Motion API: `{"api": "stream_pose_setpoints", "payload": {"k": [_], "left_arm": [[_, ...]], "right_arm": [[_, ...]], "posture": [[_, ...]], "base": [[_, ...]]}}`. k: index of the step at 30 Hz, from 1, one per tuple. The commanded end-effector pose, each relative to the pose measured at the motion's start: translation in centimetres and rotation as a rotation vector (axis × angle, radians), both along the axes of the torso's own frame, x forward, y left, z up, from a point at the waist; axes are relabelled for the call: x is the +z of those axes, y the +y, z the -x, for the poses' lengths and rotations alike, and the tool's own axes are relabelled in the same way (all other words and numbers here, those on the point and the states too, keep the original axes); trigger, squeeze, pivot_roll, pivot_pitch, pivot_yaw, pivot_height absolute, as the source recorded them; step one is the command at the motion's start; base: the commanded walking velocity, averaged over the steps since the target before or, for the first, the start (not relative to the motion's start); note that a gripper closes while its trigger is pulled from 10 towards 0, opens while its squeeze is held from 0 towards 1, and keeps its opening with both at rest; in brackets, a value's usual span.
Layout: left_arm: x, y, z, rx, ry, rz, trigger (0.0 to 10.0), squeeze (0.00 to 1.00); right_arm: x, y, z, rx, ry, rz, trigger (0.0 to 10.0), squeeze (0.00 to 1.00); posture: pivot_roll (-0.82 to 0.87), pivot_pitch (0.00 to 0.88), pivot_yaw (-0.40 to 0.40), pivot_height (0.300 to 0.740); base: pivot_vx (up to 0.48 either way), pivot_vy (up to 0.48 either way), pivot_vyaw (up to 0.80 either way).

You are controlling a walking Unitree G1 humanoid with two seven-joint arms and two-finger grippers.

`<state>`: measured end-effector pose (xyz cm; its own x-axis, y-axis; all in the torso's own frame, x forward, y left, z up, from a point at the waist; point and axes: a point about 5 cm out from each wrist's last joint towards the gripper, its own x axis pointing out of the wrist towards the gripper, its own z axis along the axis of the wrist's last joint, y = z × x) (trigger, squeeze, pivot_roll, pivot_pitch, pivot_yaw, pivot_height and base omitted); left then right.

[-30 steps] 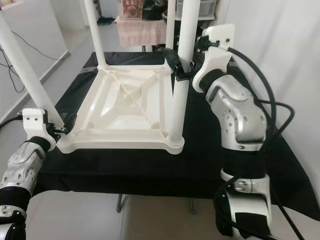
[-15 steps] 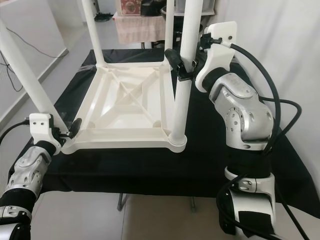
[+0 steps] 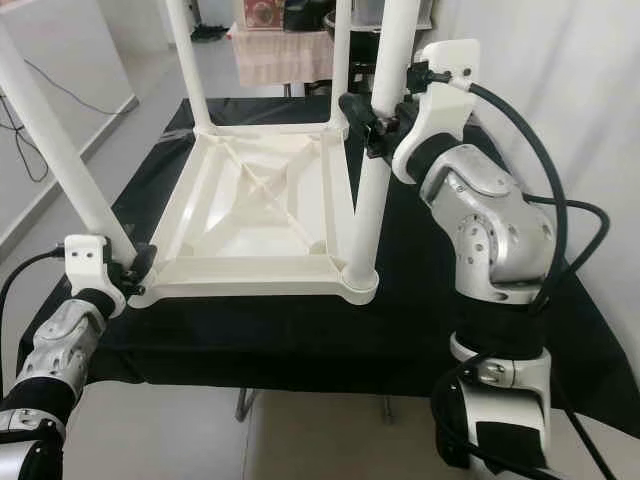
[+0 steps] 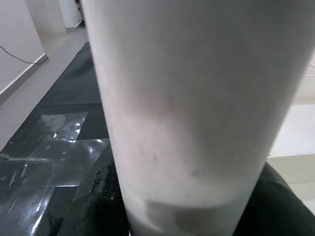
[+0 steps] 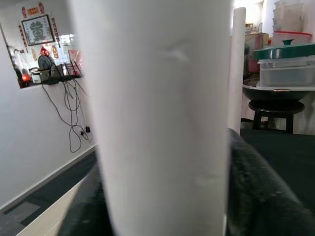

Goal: Building children table

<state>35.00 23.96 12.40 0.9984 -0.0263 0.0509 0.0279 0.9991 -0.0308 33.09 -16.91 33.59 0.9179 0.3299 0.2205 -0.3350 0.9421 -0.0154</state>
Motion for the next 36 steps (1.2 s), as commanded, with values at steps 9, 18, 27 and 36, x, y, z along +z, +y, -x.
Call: {"api": "stream_pose_setpoints", "payload": {"k": [9, 18, 27, 36], "left_arm": [[1.0, 2.0, 0.2, 0.051, -0.046, -0.023, 0.0, 0.0], [8.8, 4.7, 0.0, 0.086, -0.292, -0.088, 0.0, 0.0], [26.4, 3.5, 1.8, -0.085, -0.707, -0.276, 0.0, 0.0], [38.0, -3.2, 3.8, -0.375, -0.956, -0.347, 1.7, 0.0]], "right_arm": [[-1.0, -0.8, 0.1, -0.071, 0.047, -0.039, 0.0, 0.0], [-5.4, -2.2, -1.4, -0.256, 0.208, -0.141, 0.0, 0.0], [-12.4, -1.4, -3.7, -0.377, 0.478, -0.422, 0.0, 0.0], [-19.1, 2.6, -5.3, -0.427, 0.748, -0.671, 0.0, 0.0]], "posture": [[-0.19, 0.075, 0.033, 0.74], [-0.14, 0.054, 0.03, 0.74], [-0.04, 0.012, 0.047, 0.74], [0.03, 0.0, 0.108, 0.74]], "base": [[0.0, 0.0, 0.0], [0.0, 0.0, 0.0], [0.0, 0.0, 0.0], [0.0, 0.0, 0.0]]}}
